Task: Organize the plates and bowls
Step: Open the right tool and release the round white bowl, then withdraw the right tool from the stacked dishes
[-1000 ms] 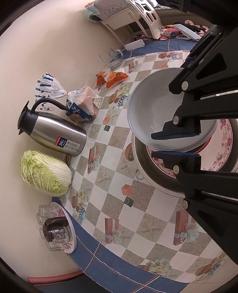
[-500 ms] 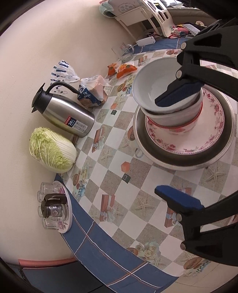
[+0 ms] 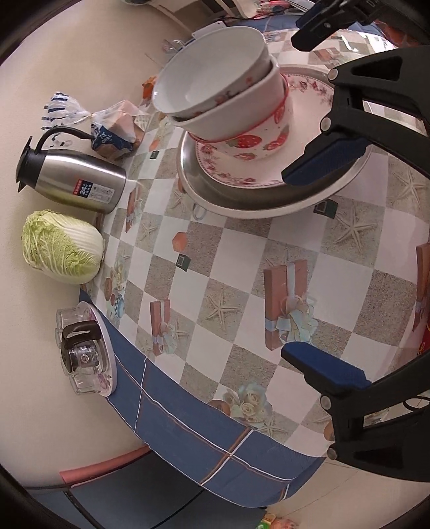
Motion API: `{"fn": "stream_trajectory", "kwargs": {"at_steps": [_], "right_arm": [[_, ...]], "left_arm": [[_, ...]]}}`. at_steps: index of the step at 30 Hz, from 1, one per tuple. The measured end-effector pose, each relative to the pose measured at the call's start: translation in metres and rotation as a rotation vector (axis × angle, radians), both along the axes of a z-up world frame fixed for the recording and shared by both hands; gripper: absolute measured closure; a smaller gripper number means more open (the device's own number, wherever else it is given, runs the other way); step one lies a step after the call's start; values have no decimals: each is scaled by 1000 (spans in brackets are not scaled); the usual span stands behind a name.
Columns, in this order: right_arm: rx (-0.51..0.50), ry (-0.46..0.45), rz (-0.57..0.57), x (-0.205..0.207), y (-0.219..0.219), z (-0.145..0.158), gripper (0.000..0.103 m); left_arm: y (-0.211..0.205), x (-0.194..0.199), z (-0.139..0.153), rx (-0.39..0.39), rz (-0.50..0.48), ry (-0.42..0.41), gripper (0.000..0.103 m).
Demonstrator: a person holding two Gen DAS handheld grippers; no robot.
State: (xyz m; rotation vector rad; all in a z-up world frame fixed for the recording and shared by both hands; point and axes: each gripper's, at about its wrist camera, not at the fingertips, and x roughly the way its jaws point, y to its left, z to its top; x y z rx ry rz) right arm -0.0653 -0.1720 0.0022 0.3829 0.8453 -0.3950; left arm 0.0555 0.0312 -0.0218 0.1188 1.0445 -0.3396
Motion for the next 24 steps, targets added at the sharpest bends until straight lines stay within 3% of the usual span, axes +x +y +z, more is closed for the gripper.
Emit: {"fn": "stream_trajectory", "kwargs": {"at_steps": [15, 24], "right_arm": [[16, 77, -10, 4, -8, -16, 0], [27, 91, -16, 3, -12, -19, 0]], "left_arm": [[-19, -5, -10, 108, -35, -12, 8], [-22, -8, -11, 122, -41, -12, 8]]}}
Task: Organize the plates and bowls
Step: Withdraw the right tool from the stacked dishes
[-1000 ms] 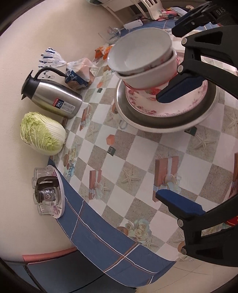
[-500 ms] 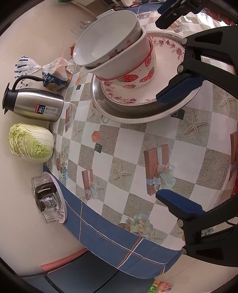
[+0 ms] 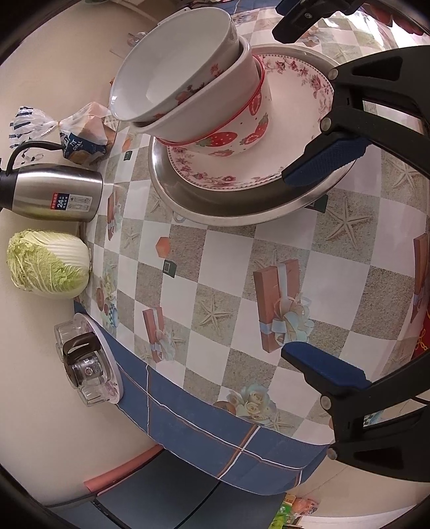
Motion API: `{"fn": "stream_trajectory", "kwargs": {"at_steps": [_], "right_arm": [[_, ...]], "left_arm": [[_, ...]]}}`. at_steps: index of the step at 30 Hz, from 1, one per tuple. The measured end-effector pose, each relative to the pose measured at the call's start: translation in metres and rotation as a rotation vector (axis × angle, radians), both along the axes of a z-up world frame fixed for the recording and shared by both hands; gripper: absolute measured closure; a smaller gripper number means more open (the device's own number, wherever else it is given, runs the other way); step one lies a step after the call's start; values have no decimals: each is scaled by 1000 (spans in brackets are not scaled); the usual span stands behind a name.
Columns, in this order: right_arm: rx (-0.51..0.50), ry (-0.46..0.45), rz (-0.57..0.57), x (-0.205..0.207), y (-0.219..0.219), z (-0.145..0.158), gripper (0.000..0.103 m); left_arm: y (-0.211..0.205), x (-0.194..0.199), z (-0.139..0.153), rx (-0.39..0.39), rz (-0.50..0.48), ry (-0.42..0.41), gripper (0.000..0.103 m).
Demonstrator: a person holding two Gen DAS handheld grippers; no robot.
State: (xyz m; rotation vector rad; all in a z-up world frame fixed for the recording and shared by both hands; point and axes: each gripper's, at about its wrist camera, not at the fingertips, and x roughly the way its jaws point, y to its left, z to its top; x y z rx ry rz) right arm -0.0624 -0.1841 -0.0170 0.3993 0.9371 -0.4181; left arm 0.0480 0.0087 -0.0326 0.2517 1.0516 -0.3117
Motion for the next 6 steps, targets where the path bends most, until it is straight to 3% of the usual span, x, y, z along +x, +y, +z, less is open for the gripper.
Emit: {"fn": "stream_trajectory", "kwargs": {"at_steps": [6], "right_arm": [[4, 3, -1, 0, -1, -1, 0]], "left_arm": [[0, -4, 6, -16, -6, -27, 8]]}}
